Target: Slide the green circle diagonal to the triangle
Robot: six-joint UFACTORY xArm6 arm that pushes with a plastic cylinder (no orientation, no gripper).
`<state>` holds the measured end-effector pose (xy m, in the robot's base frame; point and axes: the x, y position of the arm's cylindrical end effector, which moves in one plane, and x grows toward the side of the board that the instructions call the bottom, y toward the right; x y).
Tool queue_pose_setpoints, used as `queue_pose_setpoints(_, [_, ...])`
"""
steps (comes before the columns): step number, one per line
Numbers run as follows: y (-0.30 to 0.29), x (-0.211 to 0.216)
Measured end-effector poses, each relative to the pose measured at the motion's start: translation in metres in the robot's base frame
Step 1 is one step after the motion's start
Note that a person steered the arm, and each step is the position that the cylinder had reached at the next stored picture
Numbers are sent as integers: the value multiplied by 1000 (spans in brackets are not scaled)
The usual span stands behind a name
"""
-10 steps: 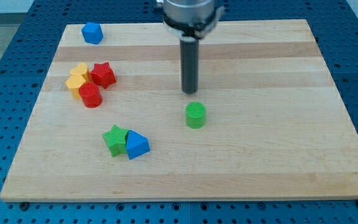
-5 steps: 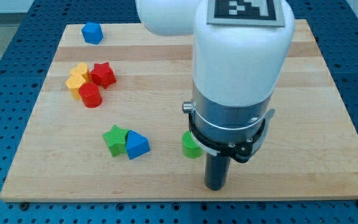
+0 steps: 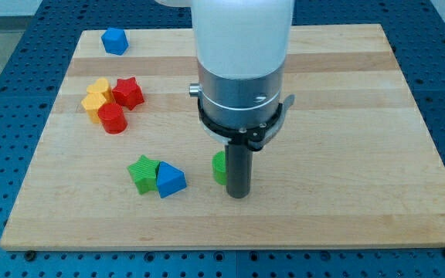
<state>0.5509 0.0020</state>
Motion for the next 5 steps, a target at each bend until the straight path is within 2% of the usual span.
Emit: queue_pose_setpoints(5, [-47,-65])
